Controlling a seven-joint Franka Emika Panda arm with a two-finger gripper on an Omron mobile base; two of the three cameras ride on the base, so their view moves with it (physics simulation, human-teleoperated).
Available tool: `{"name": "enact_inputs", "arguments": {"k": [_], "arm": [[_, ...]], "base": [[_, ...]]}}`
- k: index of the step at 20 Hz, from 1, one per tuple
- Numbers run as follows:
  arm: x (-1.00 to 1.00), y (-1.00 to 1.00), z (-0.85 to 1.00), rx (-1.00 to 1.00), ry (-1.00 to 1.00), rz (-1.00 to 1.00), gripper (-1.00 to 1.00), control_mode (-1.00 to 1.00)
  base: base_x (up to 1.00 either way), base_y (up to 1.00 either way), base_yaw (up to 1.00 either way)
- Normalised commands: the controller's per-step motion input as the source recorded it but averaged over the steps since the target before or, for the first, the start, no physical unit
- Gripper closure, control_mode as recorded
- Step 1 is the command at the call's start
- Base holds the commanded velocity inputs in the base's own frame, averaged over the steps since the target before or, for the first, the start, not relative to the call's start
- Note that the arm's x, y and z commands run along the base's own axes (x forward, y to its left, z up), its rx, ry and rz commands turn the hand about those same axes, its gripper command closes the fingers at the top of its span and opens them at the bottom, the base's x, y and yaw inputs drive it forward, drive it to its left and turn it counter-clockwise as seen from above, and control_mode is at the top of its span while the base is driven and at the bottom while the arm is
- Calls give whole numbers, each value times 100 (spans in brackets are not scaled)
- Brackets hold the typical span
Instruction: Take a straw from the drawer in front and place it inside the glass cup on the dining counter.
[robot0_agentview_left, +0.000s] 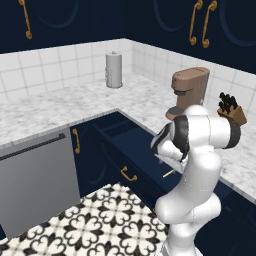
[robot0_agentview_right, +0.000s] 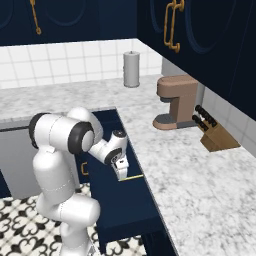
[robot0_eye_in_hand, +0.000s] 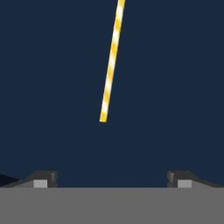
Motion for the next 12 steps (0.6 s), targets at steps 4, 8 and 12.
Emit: {"name": "enact_inputs", "arguments": {"k": [4, 8, 12], "arm": [[4, -3, -27, -9, 0, -13, -100, -100], [18, -20, -20, -6, 0, -6, -100, -100], [22, -14, -23, -6, 0, -1, -100, -100]], "base": [[0, 0, 0], [0, 0, 0], [0, 0, 0]]}}
